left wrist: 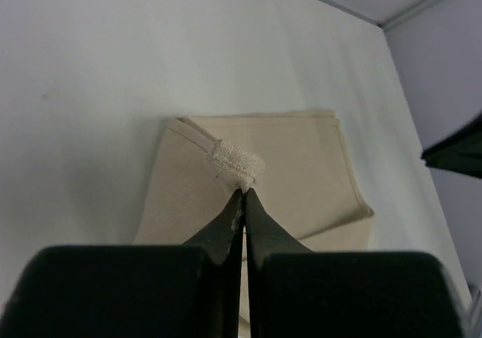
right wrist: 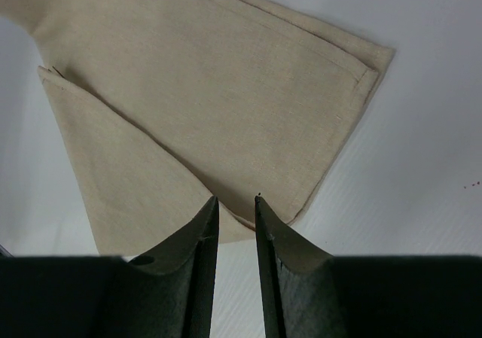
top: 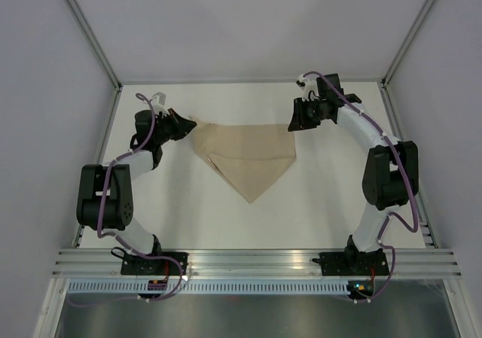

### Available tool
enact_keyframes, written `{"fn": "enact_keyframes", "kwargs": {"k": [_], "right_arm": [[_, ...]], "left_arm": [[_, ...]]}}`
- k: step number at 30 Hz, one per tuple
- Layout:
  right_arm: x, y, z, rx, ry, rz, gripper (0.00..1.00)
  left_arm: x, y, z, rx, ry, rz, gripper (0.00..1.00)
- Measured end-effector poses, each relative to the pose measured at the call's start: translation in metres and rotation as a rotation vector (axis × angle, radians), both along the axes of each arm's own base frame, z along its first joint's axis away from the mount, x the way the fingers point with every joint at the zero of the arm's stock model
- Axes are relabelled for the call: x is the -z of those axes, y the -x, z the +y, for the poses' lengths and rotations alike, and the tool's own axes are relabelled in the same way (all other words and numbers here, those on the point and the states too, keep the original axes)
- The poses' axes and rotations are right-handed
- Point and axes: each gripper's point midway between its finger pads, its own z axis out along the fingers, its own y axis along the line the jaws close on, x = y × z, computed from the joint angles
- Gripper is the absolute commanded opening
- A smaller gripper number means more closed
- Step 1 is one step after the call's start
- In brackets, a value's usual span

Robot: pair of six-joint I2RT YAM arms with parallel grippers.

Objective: Fold the napkin, place the utensils inside, and roll it up
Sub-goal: Fold the napkin at the center of the board.

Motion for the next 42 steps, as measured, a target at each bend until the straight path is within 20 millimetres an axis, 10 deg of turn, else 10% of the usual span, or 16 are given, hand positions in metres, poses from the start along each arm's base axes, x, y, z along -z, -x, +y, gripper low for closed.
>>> {"fn": "enact_keyframes", "kwargs": {"k": [14,42], "right_arm": [[0.006,0.000,0.004,-0.016,0.033,-0.002,0.31],[0.009,0.000,0.006,-0.021,0.058,-0.005,0.31]], "left_arm": [[0.015,0.078,-0.147,0.659,0.075,-0.044,0.02],[0.069,0.157,-0.190,0.926,-0.103,0.074,0.02]]}}
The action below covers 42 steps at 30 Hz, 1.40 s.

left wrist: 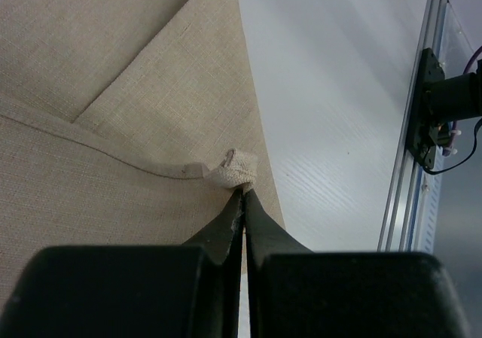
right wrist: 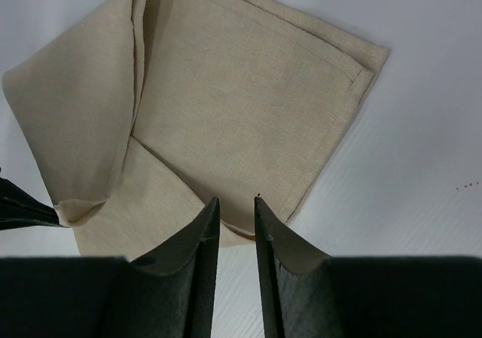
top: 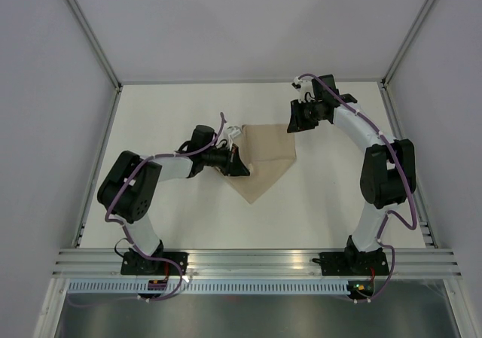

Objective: Fold the napkin, place the utensils inside, and roll it up
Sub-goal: Fold the napkin at the center of the board.

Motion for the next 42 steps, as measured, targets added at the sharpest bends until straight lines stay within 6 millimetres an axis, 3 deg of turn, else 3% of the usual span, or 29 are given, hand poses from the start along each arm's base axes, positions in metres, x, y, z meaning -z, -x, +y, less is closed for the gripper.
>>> {"fn": "enact_keyframes", "kwargs": {"k": [20,33,42], "right_arm": [[0.008,0.000,0.002,-0.004,0.019,0.010,0.31],[0.009,0.000,0.002,-0.008,0.030,0.007,0.31],[0.017,0.002,0.005,-0.016,0.035,0.023,0.31]], "left_arm": [[0.028,0.031,0.005,0.040,-0.173,-0.004,0.02],[0.032,0.045,0.003,0.068,-0.229,-0.032,0.28],[0.019,0.048,0.000,0.078,-0.209,-0.063,0.29]]}}
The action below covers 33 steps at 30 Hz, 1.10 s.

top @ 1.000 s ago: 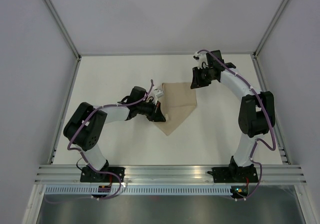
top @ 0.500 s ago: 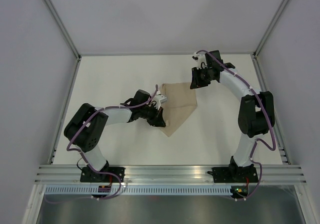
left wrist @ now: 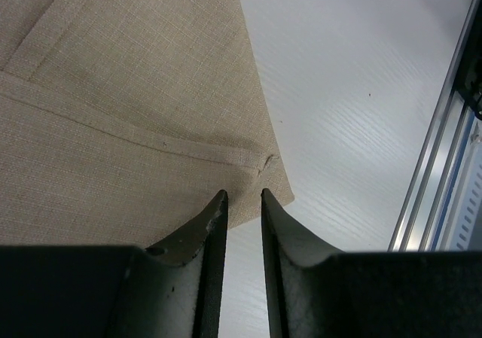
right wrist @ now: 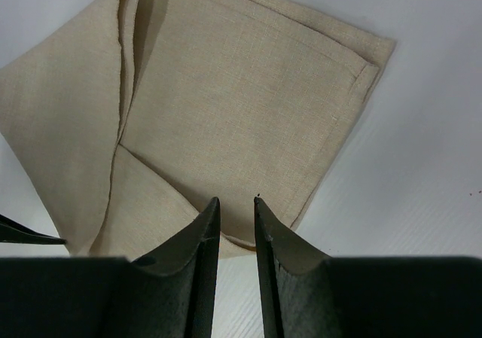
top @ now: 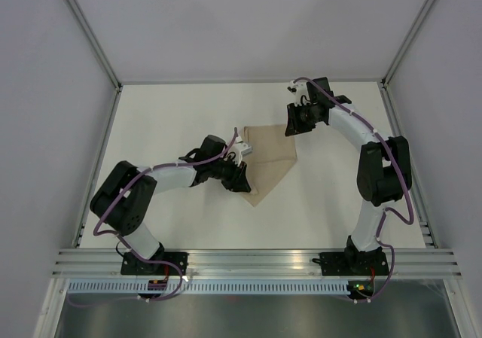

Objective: Fold the napkin, place the utensils inside, and roll it up
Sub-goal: Fold the napkin at the center of the board.

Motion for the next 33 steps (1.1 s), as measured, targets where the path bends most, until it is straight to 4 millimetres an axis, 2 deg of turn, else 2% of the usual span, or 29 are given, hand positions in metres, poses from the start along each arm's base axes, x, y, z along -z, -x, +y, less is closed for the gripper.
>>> {"fn": "enact_keyframes", "kwargs": {"k": [9,13,15,18,20,22,24,26,28,30,33], "right_arm": [[0.001,0.000,0.000,0.000,0.006,0.000,0.30],[0.004,0.001,-0.002,0.005,0.023,0.007,0.30],[0.005,0.003,-0.004,-0.002,0.035,0.010,0.30],[0.014,0.010,-0.009,-0.016,0.069,0.019,0.30],[0.028,0.026,-0.014,-0.030,0.099,0.056,0.30],[0.042,0.045,-0.018,-0.048,0.123,0.099,0.30],[0.053,0.064,-0.020,-0.067,0.142,0.140,0.30],[0.062,0.081,-0.022,-0.087,0.162,0.174,0.30],[0.069,0.092,-0.023,-0.102,0.178,0.192,0.30],[0.073,0.100,-0.024,-0.116,0.190,0.203,0.30],[0.076,0.106,-0.023,-0.126,0.197,0.203,0.30]], "left_arm": [[0.002,0.005,-0.001,0.009,-0.004,0.005,0.29],[-0.007,-0.011,0.003,-0.048,-0.025,-0.055,0.32],[-0.021,-0.026,0.004,-0.096,-0.027,-0.106,0.31],[-0.057,-0.075,0.012,-0.240,-0.028,-0.208,0.25],[-0.082,-0.114,0.028,-0.378,-0.031,-0.268,0.18],[-0.100,-0.148,0.051,-0.515,-0.040,-0.306,0.16],[-0.107,-0.177,0.073,-0.633,-0.057,-0.317,0.12],[-0.098,-0.198,0.089,-0.711,-0.089,-0.306,0.08],[-0.075,-0.211,0.097,-0.754,-0.140,-0.263,0.06],[-0.042,-0.212,0.099,-0.765,-0.198,-0.201,0.04],[0.000,-0.200,0.102,-0.768,-0.278,-0.100,0.03]]}}
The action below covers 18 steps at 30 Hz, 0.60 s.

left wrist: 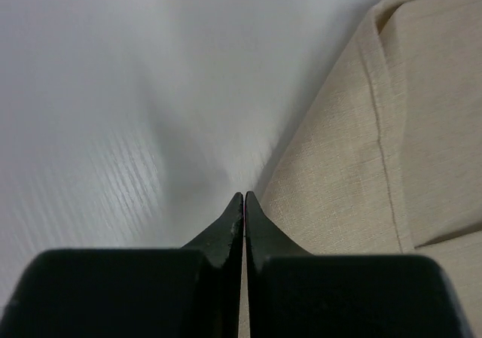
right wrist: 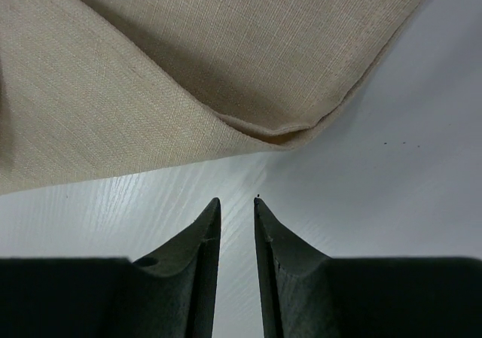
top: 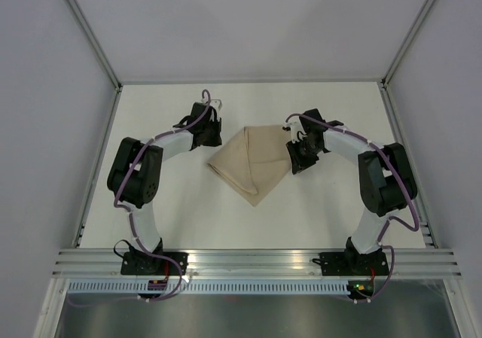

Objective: Fold the napkin, place the utensils inside, and roll it up
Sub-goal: Fold the napkin at the center of the board, then adjust the napkin at the center of the board.

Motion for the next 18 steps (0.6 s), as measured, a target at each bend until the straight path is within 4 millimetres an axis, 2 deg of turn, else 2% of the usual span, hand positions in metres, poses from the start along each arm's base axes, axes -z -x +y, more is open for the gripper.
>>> {"fn": "enact_keyframes", "kwargs": {"k": [2,6,10,15,18], "right_arm": [[0.002,0.004,0.001,-0.005,0.003,0.003,0.29],[0.007,0.010,0.003,-0.018,0.012,0.010,0.29],[0.008,0.007,0.007,-0.028,0.015,-0.001,0.29],[0.017,-0.002,0.010,-0.026,0.025,0.010,0.29],[0.016,-0.015,0.015,-0.021,0.022,-0.005,0.29]], "left_arm": [[0.018,0.009,0.002,-0.015,-0.011,0.058,0.02],[0.024,0.014,0.003,-0.033,-0.004,0.082,0.02],[0.031,0.023,0.005,-0.050,0.010,0.098,0.02],[0.032,0.031,0.006,-0.070,0.036,0.094,0.02],[0.032,0.034,0.006,-0.083,0.057,0.084,0.02]]}}
